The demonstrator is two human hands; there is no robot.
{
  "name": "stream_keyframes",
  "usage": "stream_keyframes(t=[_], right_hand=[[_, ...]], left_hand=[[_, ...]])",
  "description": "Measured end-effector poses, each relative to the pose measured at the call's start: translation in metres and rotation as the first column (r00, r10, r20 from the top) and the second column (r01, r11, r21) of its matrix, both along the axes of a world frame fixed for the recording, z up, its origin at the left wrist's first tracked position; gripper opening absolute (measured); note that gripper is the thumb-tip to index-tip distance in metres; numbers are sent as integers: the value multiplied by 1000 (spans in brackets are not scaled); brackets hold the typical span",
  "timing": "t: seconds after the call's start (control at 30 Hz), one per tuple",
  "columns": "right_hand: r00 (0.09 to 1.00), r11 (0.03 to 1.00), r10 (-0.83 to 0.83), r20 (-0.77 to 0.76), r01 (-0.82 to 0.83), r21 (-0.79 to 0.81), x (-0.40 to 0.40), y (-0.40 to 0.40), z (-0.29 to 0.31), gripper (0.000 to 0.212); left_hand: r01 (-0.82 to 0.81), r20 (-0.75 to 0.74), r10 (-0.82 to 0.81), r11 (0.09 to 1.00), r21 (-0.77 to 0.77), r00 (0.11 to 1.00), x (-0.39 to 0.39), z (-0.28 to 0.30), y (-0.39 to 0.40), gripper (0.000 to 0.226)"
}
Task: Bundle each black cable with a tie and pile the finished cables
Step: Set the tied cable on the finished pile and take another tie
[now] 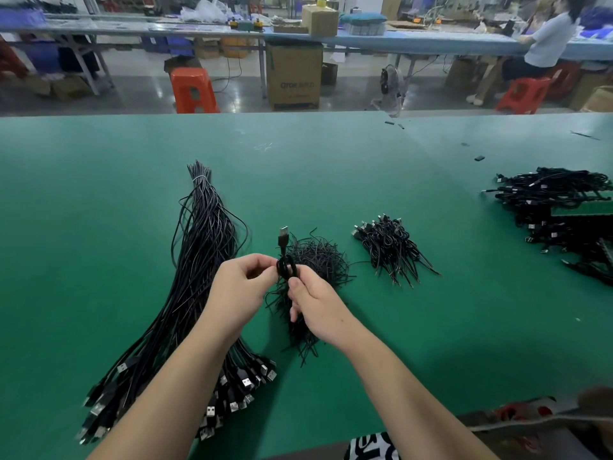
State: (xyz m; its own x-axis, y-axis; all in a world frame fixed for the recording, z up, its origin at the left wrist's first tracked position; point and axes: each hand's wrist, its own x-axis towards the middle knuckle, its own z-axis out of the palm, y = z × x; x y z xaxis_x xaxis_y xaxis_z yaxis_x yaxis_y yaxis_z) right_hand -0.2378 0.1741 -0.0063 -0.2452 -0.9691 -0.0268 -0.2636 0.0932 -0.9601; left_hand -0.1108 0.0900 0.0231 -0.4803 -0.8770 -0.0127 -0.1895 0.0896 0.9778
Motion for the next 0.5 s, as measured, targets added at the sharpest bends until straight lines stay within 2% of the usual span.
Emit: stream_keyframes(t=[0.07, 0.17, 0.27, 0.33, 0.37, 0.4, 0.47, 0.5], right_hand=[[999, 1000, -7, 48, 7, -15, -1, -1, -3, 36], [994, 999, -23, 103, 27, -37, -2, -1, -6, 30], [987, 996, -77, 140, 82, -28, -1, -3, -5, 25], [981, 994, -104, 164, 108, -10, -1, -4, -2, 24], [977, 993, -117, 178, 119, -2, -2, -4, -1, 26], [973, 991, -131, 190, 132, 9, -3, -4, 0, 30], [963, 988, -153, 222, 147, 44, -5, -4, 2, 36], [958, 988, -154, 241, 140, 72, -7, -4, 5, 36]], left_hand=[[15, 11, -16, 1000, 10, 1000, 1, 0, 2, 16], [54, 86, -51, 998, -29, 995, 0, -2, 5, 18], [50, 165, -27, 989, -136, 986, -2, -4, 6, 17], [43, 240, 28, 957, -287, 970, -2, -3, 9, 11], [57, 300, 80, 905, -421, 951, -1, -2, 11, 8], [98, 355, 142, 811, -577, 924, 0, -2, 13, 5], [211, 371, 227, 516, -830, 900, 2, -4, 14, 5], [263, 353, 214, 358, -896, 911, 3, -5, 12, 6]])
